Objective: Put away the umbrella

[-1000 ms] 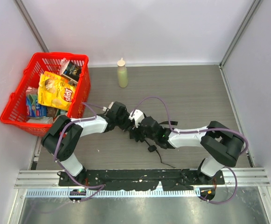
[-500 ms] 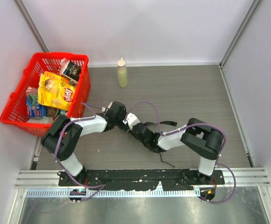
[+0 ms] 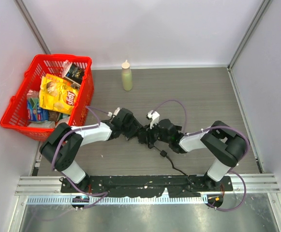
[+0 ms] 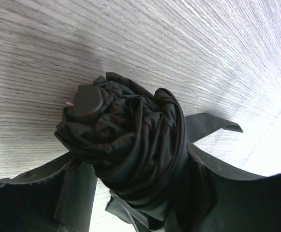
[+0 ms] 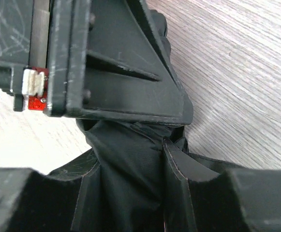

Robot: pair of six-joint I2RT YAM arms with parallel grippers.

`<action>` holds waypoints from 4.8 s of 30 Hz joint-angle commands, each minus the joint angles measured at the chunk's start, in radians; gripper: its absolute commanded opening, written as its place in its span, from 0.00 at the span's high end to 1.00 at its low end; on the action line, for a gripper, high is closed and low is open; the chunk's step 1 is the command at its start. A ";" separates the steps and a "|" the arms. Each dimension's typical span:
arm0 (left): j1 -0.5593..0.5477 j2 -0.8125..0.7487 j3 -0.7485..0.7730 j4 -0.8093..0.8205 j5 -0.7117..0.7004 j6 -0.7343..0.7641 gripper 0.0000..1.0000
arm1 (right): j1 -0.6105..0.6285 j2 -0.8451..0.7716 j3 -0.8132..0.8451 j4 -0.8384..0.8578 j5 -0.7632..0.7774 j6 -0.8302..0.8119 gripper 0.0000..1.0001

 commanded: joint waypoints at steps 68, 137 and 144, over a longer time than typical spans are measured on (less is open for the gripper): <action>-0.012 -0.082 -0.059 -0.228 -0.070 0.098 0.45 | 0.034 -0.019 0.131 -0.215 -0.065 0.044 0.99; 0.014 -0.080 0.043 -0.285 0.093 -0.053 1.00 | 0.308 0.117 0.264 -0.459 0.522 -0.103 0.99; 0.016 -0.174 -0.069 -0.148 -0.022 0.022 0.35 | 0.205 -0.038 0.122 -0.284 0.259 -0.037 0.99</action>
